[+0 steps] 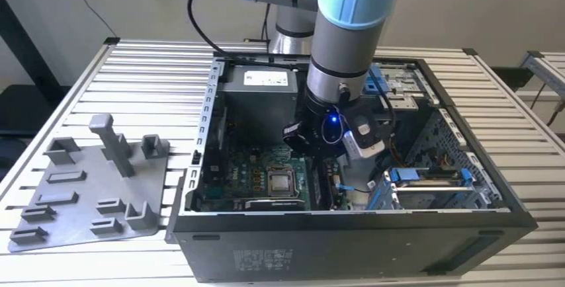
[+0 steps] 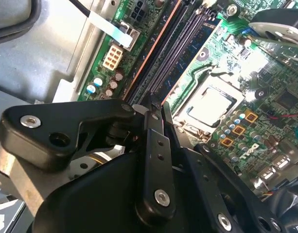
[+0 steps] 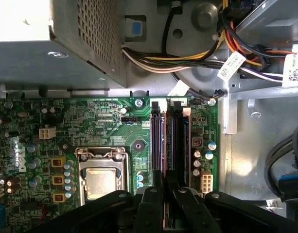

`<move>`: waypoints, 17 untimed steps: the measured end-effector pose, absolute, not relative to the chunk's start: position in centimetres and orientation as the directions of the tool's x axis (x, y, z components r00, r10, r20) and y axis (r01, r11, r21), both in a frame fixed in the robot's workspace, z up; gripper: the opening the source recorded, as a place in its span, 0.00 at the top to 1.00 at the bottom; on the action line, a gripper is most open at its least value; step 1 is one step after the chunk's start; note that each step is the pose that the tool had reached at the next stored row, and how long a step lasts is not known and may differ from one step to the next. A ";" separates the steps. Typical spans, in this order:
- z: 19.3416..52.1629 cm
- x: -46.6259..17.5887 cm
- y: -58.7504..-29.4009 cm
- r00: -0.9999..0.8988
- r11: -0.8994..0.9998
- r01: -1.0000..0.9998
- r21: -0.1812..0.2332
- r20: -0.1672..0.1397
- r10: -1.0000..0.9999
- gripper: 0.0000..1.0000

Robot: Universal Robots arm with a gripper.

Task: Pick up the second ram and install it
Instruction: 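Insert the second ram into the second slot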

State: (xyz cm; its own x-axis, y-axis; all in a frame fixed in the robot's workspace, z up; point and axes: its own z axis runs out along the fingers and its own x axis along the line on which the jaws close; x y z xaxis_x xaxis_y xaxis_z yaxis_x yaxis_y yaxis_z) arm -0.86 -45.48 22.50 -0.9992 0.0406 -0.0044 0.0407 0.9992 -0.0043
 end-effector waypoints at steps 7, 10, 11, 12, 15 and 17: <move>22.5 -0.8 -45.5 -0.999 0.999 0.039 -0.006 -0.005 0.039 0.86; 22.5 -0.8 -45.5 -1.000 0.999 0.031 -0.010 -0.005 0.031 0.86; 22.5 -0.8 -45.6 -1.000 1.000 0.029 -0.011 -0.005 0.028 0.86; 22.5 -0.8 -45.6 -1.000 1.000 0.026 -0.011 -0.005 0.026 0.86; 22.5 -0.8 -45.6 -1.000 1.000 0.017 -0.011 -0.005 0.017 0.86; 22.4 -0.8 -45.6 -1.000 1.000 0.013 -0.011 -0.005 0.013 0.86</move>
